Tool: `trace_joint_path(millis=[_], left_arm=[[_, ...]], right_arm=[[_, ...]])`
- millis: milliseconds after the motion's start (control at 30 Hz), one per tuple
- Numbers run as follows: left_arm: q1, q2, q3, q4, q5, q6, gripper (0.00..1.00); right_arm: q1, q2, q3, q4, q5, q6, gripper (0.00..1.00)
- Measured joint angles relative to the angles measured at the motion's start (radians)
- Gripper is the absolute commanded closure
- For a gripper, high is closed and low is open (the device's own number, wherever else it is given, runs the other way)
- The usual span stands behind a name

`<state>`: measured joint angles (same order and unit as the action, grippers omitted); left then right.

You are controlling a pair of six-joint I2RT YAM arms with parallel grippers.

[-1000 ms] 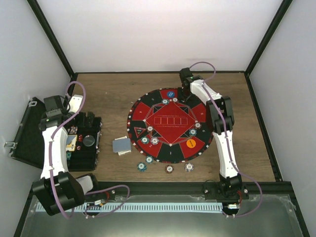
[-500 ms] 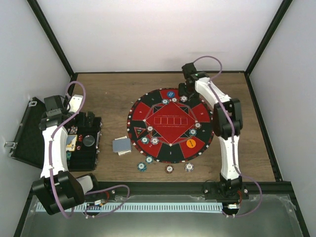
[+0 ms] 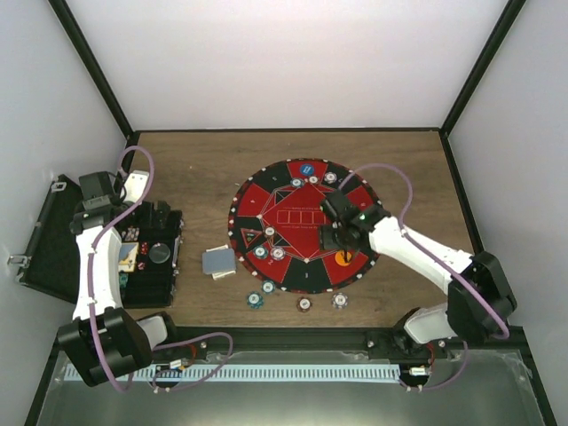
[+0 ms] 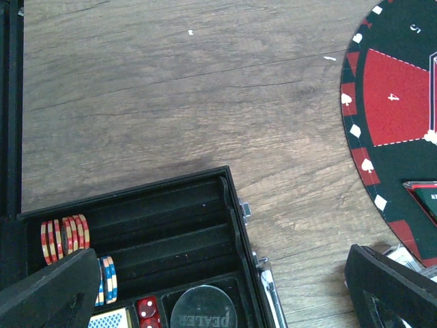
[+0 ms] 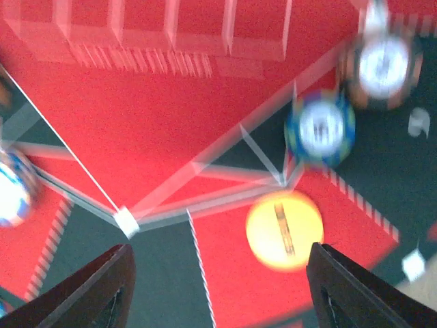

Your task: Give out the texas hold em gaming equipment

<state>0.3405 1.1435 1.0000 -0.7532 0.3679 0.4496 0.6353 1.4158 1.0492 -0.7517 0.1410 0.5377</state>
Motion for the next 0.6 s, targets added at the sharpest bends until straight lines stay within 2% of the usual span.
trace_joint_path(millis=[133,200,367,600], left_arm=[[0.000,-0.001,0.000,-0.002,0.000,0.000,0.00],[0.000,-0.004,0.000,-0.005,-0.001,0.000,0.00],[0.000,-0.013,0.000,-0.005,0.000,0.000,0.00],[0.000,-0.013,0.000,-0.012,0.000,0.000,0.00]], right_arm=[[0.089,-0.075,-0.196,-0.056,-0.009,0.117,0.29],[0.148,-0.126,-0.244,-0.085,-0.015,0.173,0.29],[0.269,-0.171,-0.286,-0.117,-0.031,0.296,0.29],[0.390,-0.126,-0.340,-0.124,-0.036,0.406,0.29]])
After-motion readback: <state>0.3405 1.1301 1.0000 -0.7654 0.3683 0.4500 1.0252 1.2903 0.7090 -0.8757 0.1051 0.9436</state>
